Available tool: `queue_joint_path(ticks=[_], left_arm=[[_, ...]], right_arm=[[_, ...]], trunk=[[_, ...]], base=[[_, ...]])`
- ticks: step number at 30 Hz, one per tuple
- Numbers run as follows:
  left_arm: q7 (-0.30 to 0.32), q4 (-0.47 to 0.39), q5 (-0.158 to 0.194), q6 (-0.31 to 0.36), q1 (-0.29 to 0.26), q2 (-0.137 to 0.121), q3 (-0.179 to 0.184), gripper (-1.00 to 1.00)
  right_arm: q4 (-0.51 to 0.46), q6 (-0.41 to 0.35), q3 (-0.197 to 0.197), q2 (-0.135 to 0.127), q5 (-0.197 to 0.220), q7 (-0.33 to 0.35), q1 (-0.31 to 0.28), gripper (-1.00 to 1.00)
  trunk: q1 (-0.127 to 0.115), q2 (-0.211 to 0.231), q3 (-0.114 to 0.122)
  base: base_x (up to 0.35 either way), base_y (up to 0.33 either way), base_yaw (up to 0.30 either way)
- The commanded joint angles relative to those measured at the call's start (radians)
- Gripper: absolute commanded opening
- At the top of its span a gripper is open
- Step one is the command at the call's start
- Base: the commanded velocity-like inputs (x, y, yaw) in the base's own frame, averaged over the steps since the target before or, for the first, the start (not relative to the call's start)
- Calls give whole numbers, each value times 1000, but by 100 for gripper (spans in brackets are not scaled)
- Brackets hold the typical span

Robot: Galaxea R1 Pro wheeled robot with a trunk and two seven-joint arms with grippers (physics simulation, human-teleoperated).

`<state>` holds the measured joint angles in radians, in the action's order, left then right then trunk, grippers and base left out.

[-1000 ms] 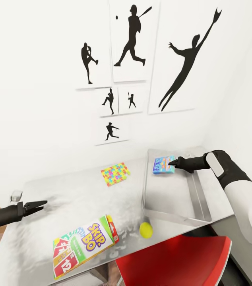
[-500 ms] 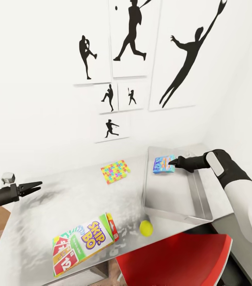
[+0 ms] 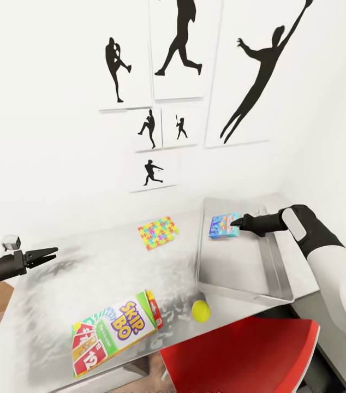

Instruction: Put all the toys in the child's room - the three board games (two on the bed and one on the table), the two jigsaw puzzles on the table, and the tennis ball on the table - inside the toy box on the table in the child's room.

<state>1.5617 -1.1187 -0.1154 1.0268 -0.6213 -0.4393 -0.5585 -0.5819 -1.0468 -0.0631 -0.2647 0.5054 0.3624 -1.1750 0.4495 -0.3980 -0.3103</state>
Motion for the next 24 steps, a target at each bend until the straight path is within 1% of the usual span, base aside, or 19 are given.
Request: queue_joint_path(ticks=[1, 12, 15, 19, 24], left_arm=[[9, -1, -10, 10, -1, 0, -1, 100], [9, -1, -9, 12, -3, -1, -1, 100], [9, -2, -9, 12, -4, -1, -1, 100], [9, -4, -9, 13, -4, -1, -1, 100], [9, -4, -9, 16, -4, -1, -1, 100]], right_arm=[[0, 0, -4, -1, -10, 10, -3, -100], [-2, 0, -4, -2, -9, 10, -14, -100], [-3, 0, -4, -1, -9, 10, -16, -100], [2, 0, -4, 2, -10, 10, -38, -100], [9, 0, -4, 4, -11, 9, -48, -100]], trunk=[[1, -2, -4], [1, -2, -20], [1, -2, -22], [1, -2, -22], [1, -2, -22]], base=[[0, 0, 0], [0, 0, 0], [0, 0, 0], [0, 0, 0], [0, 0, 0]])
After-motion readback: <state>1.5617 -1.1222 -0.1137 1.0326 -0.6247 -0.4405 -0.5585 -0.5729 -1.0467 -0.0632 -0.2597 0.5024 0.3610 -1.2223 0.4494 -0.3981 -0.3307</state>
